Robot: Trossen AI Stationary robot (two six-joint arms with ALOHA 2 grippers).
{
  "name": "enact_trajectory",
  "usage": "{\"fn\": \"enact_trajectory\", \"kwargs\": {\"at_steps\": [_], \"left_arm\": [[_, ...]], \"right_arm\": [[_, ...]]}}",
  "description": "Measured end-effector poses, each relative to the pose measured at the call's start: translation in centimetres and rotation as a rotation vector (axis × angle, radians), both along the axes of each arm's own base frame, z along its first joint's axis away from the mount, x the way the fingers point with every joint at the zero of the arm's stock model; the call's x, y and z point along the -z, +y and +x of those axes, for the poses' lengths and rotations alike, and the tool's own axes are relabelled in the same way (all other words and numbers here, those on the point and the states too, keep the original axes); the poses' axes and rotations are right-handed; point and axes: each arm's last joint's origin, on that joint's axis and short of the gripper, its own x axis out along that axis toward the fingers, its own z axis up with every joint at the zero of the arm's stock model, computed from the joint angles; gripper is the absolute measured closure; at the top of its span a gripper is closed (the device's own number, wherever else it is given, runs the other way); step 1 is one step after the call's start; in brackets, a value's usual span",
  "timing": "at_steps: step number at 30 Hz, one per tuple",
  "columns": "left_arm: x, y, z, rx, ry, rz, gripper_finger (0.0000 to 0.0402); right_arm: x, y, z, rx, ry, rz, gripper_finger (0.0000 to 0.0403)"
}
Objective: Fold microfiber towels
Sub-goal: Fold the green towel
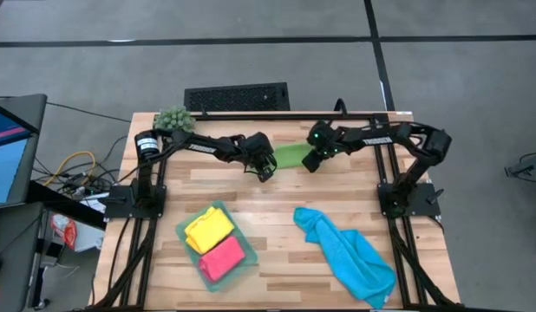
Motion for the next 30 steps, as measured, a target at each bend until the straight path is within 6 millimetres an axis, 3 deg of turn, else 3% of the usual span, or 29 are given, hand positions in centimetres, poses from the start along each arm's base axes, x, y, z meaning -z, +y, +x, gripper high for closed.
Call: {"fn": "enact_trajectory", "kwargs": {"at_steps": [6, 12, 15, 18, 21, 26, 30], "left_arm": [[0.1, -1.6, 0.4, 0.016, -0.003, -0.068, 0.0396], [0.1, -5.8, 1.5, 0.075, -0.022, -0.142, 0.0396], [-0.6, -7.6, 2.0, 0.12, -0.035, -0.18, 0.0396], [-2.7, -8.5, 2.7, 0.147, -0.082, -0.161, 0.0396], [-4.5, -8.5, 3.4, 0.148, -0.151, -0.089, 0.0396], [-5.1, -7.2, 3.8, 0.127, -0.189, 0.04, 0.0396], [-3.3, -5.8, 3.9, 0.102, -0.144, 0.041, 0.0396]], "right_arm": [[0.3, 2.3, -1.0, 0.024, 0.003, 0.038, 0.0304], [-0.2, 5.4, -2.5, 0.045, -0.023, 0.089, 0.0305], [-0.9, 6.7, -3.2, 0.036, -0.035, 0.108, 0.0305], [-2.4, 7.1, -3.3, 0.039, -0.108, 0.082, 0.0305], [-3.7, 7.1, -3.4, 0.043, -0.18, 0.05, 0.0305], [-4.4, 6.9, -3.2, 0.083, -0.229, -0.055, 0.0305], [-2.8, 6.5, -3.2, 0.107, -0.179, -0.078, 0.0305]]}}
